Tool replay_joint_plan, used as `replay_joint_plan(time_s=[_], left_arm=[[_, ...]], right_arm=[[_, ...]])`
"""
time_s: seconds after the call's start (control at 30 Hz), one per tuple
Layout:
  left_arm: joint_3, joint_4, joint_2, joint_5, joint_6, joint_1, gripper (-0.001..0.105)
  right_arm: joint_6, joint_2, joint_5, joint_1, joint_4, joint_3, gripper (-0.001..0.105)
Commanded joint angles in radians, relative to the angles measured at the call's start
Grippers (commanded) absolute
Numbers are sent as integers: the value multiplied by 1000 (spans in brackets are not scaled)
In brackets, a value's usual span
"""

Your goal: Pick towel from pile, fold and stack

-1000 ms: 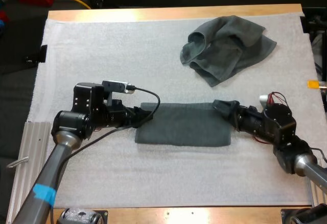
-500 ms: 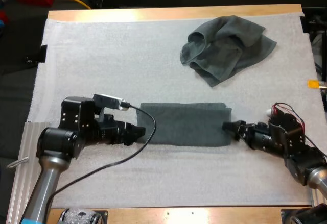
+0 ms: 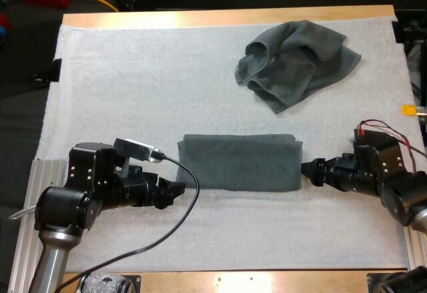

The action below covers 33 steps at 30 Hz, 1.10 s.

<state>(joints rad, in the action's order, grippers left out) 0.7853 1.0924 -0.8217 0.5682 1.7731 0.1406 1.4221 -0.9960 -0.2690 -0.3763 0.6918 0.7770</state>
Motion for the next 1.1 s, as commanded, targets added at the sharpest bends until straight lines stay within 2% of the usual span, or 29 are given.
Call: replay_joint_plan(time_s=[0.0, 0.47, 0.67, 0.9, 1.07], left_arm=[[7, 4, 8, 13, -7, 4, 69], [7, 11, 8, 13, -7, 4, 69], [7, 18, 8, 13, -7, 4, 69], [7, 28, 8, 13, -7, 4, 69], [7, 33, 8, 13, -7, 4, 69]], right_arm=[[24, -9, 5, 4, 26, 13, 67], [77, -189, -15, 4, -10, 26, 67], [67, -276, -103, 67, -92, 26, 67], [65, -383, -296, 143, -192, 26, 67], [47, -450, -323, 144, -242, 26, 67]])
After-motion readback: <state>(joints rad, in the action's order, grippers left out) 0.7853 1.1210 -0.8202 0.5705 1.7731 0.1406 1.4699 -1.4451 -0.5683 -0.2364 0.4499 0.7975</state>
